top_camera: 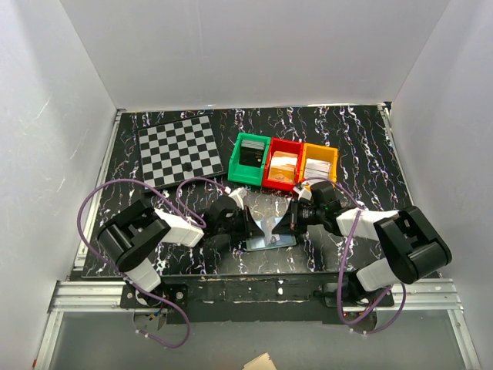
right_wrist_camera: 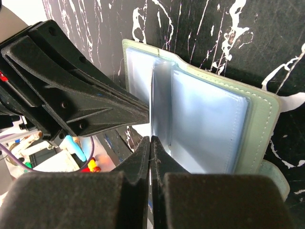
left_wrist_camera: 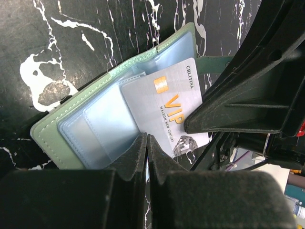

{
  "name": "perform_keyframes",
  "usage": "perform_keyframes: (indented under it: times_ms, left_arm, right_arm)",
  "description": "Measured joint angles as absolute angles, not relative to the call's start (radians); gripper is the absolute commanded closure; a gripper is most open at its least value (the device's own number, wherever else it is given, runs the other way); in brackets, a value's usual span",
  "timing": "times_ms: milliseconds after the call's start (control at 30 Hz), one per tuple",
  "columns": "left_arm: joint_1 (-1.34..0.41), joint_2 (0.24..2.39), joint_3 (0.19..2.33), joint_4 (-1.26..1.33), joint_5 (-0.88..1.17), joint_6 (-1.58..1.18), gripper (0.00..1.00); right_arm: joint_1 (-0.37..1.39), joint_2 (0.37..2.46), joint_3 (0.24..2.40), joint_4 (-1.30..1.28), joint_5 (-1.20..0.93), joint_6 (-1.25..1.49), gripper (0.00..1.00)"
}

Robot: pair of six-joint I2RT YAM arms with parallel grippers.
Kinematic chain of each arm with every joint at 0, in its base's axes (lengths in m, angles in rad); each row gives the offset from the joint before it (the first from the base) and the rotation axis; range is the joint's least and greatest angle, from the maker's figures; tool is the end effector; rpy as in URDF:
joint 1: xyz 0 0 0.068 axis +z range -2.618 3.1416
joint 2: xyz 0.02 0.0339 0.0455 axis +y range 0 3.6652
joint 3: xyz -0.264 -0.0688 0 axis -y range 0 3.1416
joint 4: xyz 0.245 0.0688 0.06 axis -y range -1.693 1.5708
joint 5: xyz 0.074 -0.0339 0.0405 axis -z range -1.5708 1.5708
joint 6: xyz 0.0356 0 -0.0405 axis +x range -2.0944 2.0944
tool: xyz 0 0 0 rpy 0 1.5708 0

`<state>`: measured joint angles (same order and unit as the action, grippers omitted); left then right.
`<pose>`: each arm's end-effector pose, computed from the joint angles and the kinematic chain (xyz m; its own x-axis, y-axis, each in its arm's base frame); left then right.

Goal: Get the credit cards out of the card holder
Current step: Remove the credit card from the card holder, then place the credit card in the storage box.

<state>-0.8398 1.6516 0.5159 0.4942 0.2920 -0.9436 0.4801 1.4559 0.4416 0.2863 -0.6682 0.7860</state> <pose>0.1830 -0.2195 0.1151 -0.9364 -0.1172 -0.3307 0.1853 0.6352 -0.7498 0.2082 0.1333 0.1316 -0.9638 0.1243 -0.2359 -0.1285 0.5585 0.8195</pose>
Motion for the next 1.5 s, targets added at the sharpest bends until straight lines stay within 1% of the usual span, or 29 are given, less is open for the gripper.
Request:
perform_keyframes:
  times_ms: [233, 567, 600, 633, 667, 733, 800, 833, 900, 1033, 1200, 1300, 1400, 1500]
  left_arm:
    - [-0.840, 1.613, 0.474, 0.495, 0.284, -0.950, 1.00]
    - [-0.840, 1.567, 0.432, 0.494, 0.269, -0.954, 1.00]
    - [-0.840, 1.564, 0.432, 0.493, 0.268, -0.954, 0.99]
    - [-0.840, 1.561, 0.432, 0.490, 0.266, -0.954, 0.96]
    - [-0.840, 1.557, 0.432, 0.488, 0.264, -0.954, 0.91]
    - [-0.840, 1.548, 0.432, 0.484, 0.263, -0.951, 0.75]
    - [-0.841, 1.535, 0.432, 0.479, 0.262, -0.949, 0.63]
    - [-0.841, 1.526, 0.432, 0.477, 0.262, -0.949, 0.59]
    - [-0.841, 1.508, 0.437, 0.467, 0.262, -0.945, 0.52]
    - [-0.841, 1.480, 0.480, 0.425, 0.263, -0.925, 0.46]
    - [-0.835, 1.422, 0.532, 0.380, 0.261, -0.903, 0.44]
    - [-0.813, 1.337, 0.536, 0.337, 0.254, -0.900, 0.42]
    - [-0.764, 1.227, 0.534, 0.299, 0.240, -0.900, 0.33]
    - [-0.716, 1.116, 0.524, 0.286, 0.218, -0.892, 0.31]
  right_arm:
    - [0.480, 1.428, 0.444, 0.249, -0.660, 0.774, 0.99]
    - [0.480, 1.316, 0.519, 0.042, -0.600, 0.664, 0.99]
    - [0.480, 1.303, 0.527, 0.017, -0.593, 0.650, 0.99]
    - [0.480, 1.289, 0.534, -0.007, -0.584, 0.639, 0.99]
    - [0.480, 1.276, 0.542, -0.029, -0.575, 0.626, 0.99]
    - [0.480, 1.249, 0.558, -0.076, -0.559, 0.604, 0.99]
    - [0.480, 1.224, 0.577, -0.123, -0.544, 0.584, 0.99]
    - [0.480, 1.213, 0.585, -0.142, -0.539, 0.575, 0.99]
    - [0.480, 1.184, 0.617, -0.199, -0.517, 0.550, 0.99]
    - [0.480, 1.134, 0.698, -0.305, -0.469, 0.501, 0.99]
    - [0.480, 1.076, 0.797, -0.415, -0.400, 0.462, 0.99]
    - [0.480, 1.036, 0.829, -0.472, -0.342, 0.455, 0.99]
    - [0.480, 1.010, 0.858, -0.537, -0.284, 0.427, 0.99]
    - [0.480, 0.995, 0.892, -0.598, -0.260, 0.362, 0.99]
